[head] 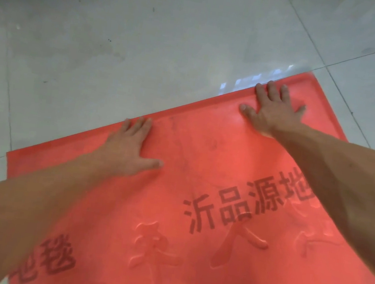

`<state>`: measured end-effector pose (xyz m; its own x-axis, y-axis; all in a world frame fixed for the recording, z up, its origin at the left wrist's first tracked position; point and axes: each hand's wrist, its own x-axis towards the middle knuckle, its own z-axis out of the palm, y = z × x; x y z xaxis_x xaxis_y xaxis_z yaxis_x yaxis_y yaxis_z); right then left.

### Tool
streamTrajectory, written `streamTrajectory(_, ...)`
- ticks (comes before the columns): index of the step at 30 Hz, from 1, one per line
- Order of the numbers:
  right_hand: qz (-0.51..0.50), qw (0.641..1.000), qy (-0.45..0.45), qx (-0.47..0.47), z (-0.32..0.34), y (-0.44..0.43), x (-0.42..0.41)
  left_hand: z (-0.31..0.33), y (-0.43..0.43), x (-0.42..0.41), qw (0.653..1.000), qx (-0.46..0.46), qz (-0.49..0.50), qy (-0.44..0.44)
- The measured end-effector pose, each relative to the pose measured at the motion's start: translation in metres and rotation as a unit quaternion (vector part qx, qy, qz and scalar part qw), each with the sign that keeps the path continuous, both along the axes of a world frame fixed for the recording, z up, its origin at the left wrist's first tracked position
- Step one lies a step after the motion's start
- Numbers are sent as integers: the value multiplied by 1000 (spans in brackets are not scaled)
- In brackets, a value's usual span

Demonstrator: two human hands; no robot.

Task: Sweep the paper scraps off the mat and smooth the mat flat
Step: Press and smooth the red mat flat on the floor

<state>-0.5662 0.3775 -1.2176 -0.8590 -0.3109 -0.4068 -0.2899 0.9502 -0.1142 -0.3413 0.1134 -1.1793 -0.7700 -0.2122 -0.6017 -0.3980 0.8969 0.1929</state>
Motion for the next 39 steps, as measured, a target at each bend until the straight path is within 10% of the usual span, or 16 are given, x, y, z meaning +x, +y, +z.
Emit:
streamTrajectory(7,3,1000,0,0,0,1,-1,-7,122,-124,999,44,0,-21)
streamTrajectory(39,-43,999,20,-13,-2,43,-41,-19,127,-125,1000,4,-3,-17)
